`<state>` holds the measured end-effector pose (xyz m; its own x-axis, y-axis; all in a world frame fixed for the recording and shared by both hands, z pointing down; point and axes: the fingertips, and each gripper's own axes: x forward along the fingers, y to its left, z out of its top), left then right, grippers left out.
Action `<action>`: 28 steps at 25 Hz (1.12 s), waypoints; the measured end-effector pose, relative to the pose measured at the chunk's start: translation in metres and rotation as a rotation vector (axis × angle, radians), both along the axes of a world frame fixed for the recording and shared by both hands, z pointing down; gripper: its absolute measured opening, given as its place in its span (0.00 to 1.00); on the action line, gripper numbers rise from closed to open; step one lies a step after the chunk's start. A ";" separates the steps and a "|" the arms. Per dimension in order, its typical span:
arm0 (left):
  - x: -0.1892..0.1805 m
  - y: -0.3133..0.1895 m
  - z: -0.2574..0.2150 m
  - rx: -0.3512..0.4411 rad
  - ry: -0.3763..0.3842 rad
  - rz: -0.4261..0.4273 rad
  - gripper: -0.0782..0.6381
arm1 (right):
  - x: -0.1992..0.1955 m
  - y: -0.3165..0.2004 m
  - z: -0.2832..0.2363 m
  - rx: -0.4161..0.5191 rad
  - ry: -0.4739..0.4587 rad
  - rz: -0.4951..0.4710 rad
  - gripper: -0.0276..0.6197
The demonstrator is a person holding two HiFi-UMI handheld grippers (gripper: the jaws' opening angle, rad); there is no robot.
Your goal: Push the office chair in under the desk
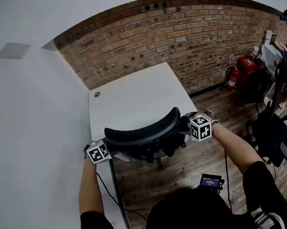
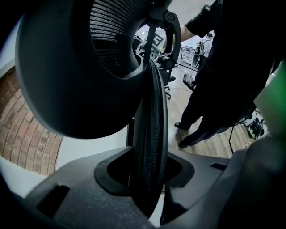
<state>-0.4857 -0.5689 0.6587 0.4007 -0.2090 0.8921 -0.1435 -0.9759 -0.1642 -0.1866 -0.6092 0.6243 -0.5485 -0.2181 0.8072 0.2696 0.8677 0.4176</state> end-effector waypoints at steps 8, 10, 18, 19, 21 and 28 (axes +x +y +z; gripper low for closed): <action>0.003 -0.012 -0.001 0.008 0.007 0.002 0.32 | 0.003 -0.012 -0.001 0.002 -0.004 -0.002 0.18; 0.005 -0.012 0.000 -0.003 0.009 0.007 0.32 | 0.003 -0.014 -0.001 0.004 -0.006 -0.007 0.18; 0.005 -0.015 0.000 0.004 0.009 -0.007 0.32 | 0.004 -0.018 -0.001 0.015 -0.008 -0.021 0.18; 0.006 -0.017 -0.001 0.005 0.008 -0.008 0.32 | 0.005 -0.020 -0.001 0.014 -0.007 -0.021 0.18; 0.009 -0.020 -0.002 -0.002 0.009 -0.004 0.32 | 0.007 -0.025 -0.001 0.009 -0.002 -0.019 0.18; 0.026 -0.024 -0.005 -0.015 0.059 -0.001 0.32 | 0.017 -0.039 0.000 -0.009 0.006 -0.028 0.19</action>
<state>-0.4599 -0.5924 0.6532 0.4527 -0.1966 0.8697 -0.1538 -0.9780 -0.1411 -0.1696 -0.6487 0.6242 -0.5493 -0.1958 0.8123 0.2961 0.8634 0.4084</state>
